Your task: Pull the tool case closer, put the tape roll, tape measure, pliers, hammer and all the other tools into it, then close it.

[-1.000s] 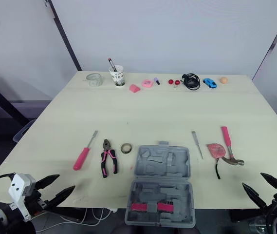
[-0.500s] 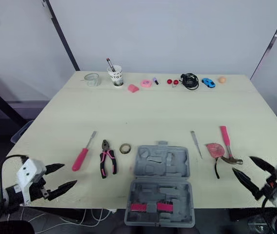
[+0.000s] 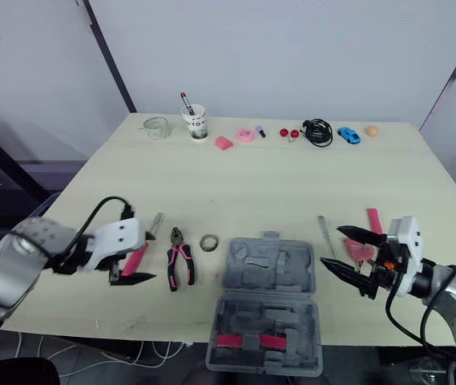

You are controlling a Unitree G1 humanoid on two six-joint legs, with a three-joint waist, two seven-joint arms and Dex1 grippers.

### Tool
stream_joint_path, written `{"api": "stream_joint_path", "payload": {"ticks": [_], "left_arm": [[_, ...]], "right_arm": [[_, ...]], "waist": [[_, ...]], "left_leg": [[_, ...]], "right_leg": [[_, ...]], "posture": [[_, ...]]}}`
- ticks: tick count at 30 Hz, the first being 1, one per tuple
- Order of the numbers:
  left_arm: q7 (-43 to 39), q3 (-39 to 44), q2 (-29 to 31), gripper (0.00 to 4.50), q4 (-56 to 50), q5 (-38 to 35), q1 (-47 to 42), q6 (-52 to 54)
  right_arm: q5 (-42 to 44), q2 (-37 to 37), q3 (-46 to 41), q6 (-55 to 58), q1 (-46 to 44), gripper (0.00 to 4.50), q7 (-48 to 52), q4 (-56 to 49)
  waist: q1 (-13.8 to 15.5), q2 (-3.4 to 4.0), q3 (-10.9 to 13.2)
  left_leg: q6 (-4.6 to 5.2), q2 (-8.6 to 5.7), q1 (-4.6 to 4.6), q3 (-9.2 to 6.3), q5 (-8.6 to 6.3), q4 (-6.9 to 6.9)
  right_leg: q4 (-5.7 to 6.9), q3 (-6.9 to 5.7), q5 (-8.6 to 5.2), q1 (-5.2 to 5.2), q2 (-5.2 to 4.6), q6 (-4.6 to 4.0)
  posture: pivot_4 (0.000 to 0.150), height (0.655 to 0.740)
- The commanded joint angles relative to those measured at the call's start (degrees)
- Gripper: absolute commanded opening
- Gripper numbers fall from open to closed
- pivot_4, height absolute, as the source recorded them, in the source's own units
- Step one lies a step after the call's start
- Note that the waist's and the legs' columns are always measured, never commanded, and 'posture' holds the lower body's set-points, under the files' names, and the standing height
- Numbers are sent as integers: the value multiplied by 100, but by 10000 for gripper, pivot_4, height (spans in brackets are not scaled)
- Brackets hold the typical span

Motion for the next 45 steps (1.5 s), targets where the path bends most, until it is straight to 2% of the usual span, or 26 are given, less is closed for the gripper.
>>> {"api": "stream_joint_path", "payload": {"ticks": [1,4,9,17,27,29,30,32,45], "left_arm": [[-341,-827,-288,44919,27,652,-1137,280],[-660,-1577,-714,44919,148,1169,-1962,468],[-971,-2349,-994,44919,375,1960,-2456,510],[-1185,-2794,-1277,44919,418,2729,-2525,698],[-1095,-3042,-2094,44919,1250,3327,-2875,663],[-1116,-3049,-2173,40085,1351,3368,-2927,636],[-1120,-3048,-2195,39084,1383,3385,-2938,621],[-1105,-3059,-2263,31223,1490,3443,-2978,526],[-1134,-3133,-2662,31223,2049,3741,-3068,146]], "right_arm": [[-126,2,105,-250,-305,45000,268,193],[-311,107,109,-717,-377,45000,539,555],[-333,130,87,-942,-328,45000,873,822],[-448,228,161,-1191,-399,45000,1054,1101],[-539,410,216,-1250,-407,45000,1040,1142],[-544,412,216,-1253,-409,45000,1047,1143],[-546,413,216,-1256,-409,45000,1050,1146],[-543,417,212,-1266,-407,45000,1051,1152],[-597,449,242,-1369,-362,45000,1061,1110]], "waist": [[29,-4,3],[40,-8,2],[-16,-10,3],[19,-11,5],[28,-12,6],[27,-12,5],[23,-12,5],[16,-12,5],[28,-12,5]], "left_leg": [[0,-1,-5,-2,0,6],[0,-6,-8,-6,0,7],[1,-10,-7,0,0,6],[2,-9,-4,3,1,10],[2,-12,-6,3,1,13],[2,-12,-6,3,1,13],[2,-12,-6,2,1,13],[2,-12,-5,2,1,13],[2,-12,-5,1,1,15]], "right_leg": [[0,4,1,0,8,2],[-2,23,1,2,18,6],[-2,55,0,-5,28,11],[7,66,0,-8,31,11],[8,69,0,-7,31,11],[8,69,0,-7,31,11],[9,69,0,-7,31,12],[11,70,0,-7,31,11],[15,70,0,-8,31,11]], "posture": [[1500,7400],[1500,7400],[1500,7400],[1500,7400],[1500,7400],[1500,7400],[1500,7400],[1500,7400],[1500,7400]]}}
